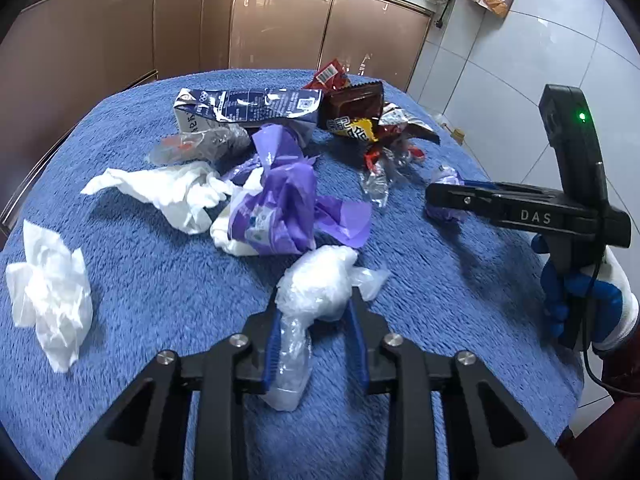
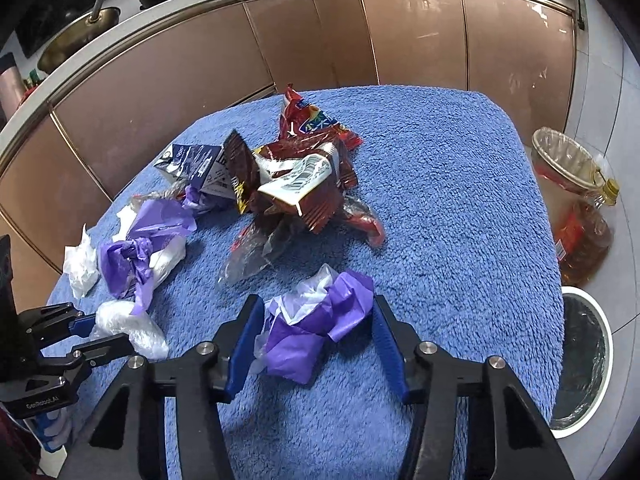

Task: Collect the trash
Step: 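Grasp the clear plastic bag with the left tool while the right tool grasps a purple wrapper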

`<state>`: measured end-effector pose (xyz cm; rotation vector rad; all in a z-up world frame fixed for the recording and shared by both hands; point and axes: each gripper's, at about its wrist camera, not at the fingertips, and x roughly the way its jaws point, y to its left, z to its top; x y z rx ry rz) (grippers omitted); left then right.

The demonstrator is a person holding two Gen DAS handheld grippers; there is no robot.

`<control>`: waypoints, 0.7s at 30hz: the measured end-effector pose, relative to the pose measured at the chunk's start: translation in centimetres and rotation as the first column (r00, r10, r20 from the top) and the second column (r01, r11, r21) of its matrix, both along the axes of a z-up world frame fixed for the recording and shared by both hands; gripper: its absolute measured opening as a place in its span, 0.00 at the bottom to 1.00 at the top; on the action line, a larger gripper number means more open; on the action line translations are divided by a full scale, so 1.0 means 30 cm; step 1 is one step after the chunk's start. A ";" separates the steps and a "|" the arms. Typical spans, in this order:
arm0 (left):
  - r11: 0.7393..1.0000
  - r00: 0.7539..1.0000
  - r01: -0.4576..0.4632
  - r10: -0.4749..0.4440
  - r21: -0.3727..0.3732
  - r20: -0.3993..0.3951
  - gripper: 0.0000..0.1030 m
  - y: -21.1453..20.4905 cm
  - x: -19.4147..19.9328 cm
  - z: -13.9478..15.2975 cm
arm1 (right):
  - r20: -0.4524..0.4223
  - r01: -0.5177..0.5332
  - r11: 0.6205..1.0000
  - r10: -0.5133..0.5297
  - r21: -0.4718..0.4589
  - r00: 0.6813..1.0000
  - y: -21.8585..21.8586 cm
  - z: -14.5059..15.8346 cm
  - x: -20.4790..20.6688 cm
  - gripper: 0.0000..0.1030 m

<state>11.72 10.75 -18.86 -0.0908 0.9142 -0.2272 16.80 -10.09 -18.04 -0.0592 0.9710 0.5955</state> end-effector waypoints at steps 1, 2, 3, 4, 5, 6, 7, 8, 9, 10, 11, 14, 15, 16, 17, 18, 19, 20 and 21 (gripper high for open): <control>1.000 1.000 -0.005 0.005 0.001 0.002 0.25 0.006 -0.008 0.004 | 0.001 -0.002 1.000 0.002 0.000 1.000 -0.004 0.003 -0.010 0.49; 1.000 1.000 -0.010 0.010 0.001 0.004 0.24 0.001 -0.014 0.009 | 0.003 -0.005 1.000 0.005 0.001 1.000 -0.004 0.006 -0.019 0.49; 1.000 1.000 -0.016 0.016 -0.002 0.009 0.24 0.003 -0.024 0.020 | 0.006 -0.009 1.000 0.009 0.003 1.000 -0.007 0.011 -0.032 0.48; 1.000 1.000 -0.021 0.021 -0.002 0.013 0.24 0.003 -0.032 0.029 | 0.009 -0.014 1.000 0.014 0.004 1.000 -0.009 0.016 -0.042 0.48; 1.000 1.000 -0.026 0.026 -0.002 0.018 0.24 0.001 -0.042 0.039 | 0.014 -0.018 1.000 0.018 0.005 1.000 -0.005 0.022 -0.055 0.48; 1.000 0.999 -0.031 0.031 -0.001 0.025 0.23 -0.001 -0.053 0.051 | 0.020 -0.021 1.000 0.021 0.009 1.000 -0.008 0.032 -0.068 0.48; 0.999 0.999 -0.035 0.035 -0.001 0.034 0.23 -0.003 -0.066 0.065 | 0.027 -0.023 1.000 0.023 0.014 0.999 -0.012 0.044 -0.083 0.48; 0.999 0.998 -0.038 0.038 0.000 0.041 0.23 -0.008 -0.077 0.078 | 0.033 -0.025 1.000 0.024 0.018 0.999 -0.018 0.055 -0.095 0.48; 0.999 0.998 -0.041 0.041 0.008 0.052 0.23 -0.015 -0.094 0.094 | 0.041 -0.026 0.999 0.025 0.025 0.999 -0.024 0.069 -0.109 0.48; 0.999 0.997 -0.043 0.042 0.015 0.062 0.23 -0.022 -0.108 0.105 | 0.050 -0.026 0.999 0.024 0.032 0.998 -0.032 0.083 -0.123 0.48; 0.999 0.997 -0.043 0.041 0.020 0.071 0.23 -0.029 -0.119 0.112 | 0.058 -0.025 0.999 0.023 0.037 0.998 -0.038 0.097 -0.138 0.48; 0.999 0.995 -0.035 0.032 0.026 0.099 0.23 -0.061 -0.141 0.154 | 0.083 -0.012 0.998 0.008 0.055 0.996 -0.068 0.139 -0.179 0.48; 0.999 0.994 -0.025 0.022 0.028 0.111 0.23 -0.079 -0.143 0.173 | 0.093 -0.005 0.998 -0.001 0.059 0.996 -0.079 0.155 -0.193 0.48; 0.999 0.993 -0.017 0.014 0.029 0.120 0.23 -0.093 -0.147 0.187 | 0.103 0.005 0.998 -0.011 0.062 0.995 -0.096 0.168 -0.205 0.48; 1.000 0.991 -0.003 -0.001 0.031 0.131 0.23 -0.115 -0.144 0.207 | 0.114 0.017 0.998 -0.025 0.066 0.993 -0.117 0.182 -0.215 0.48; 0.999 0.990 0.010 -0.015 0.035 0.140 0.23 -0.133 -0.138 0.225 | 0.126 0.035 0.997 -0.044 0.070 0.991 -0.145 0.197 -0.224 0.48; 0.999 0.988 0.023 -0.029 0.041 0.149 0.23 -0.153 -0.134 0.236 | 0.135 0.052 0.996 -0.062 0.076 0.989 -0.175 0.212 -0.231 0.48; 0.997 0.985 0.046 -0.054 0.054 0.162 0.23 -0.191 -0.118 0.256 | 0.146 0.078 0.994 -0.089 0.081 0.985 -0.213 0.227 -0.235 0.48; 0.996 0.983 0.065 -0.075 0.062 0.170 0.23 -0.222 -0.103 0.272 | 0.155 0.105 0.991 -0.117 0.083 0.981 -0.251 0.236 -0.237 0.48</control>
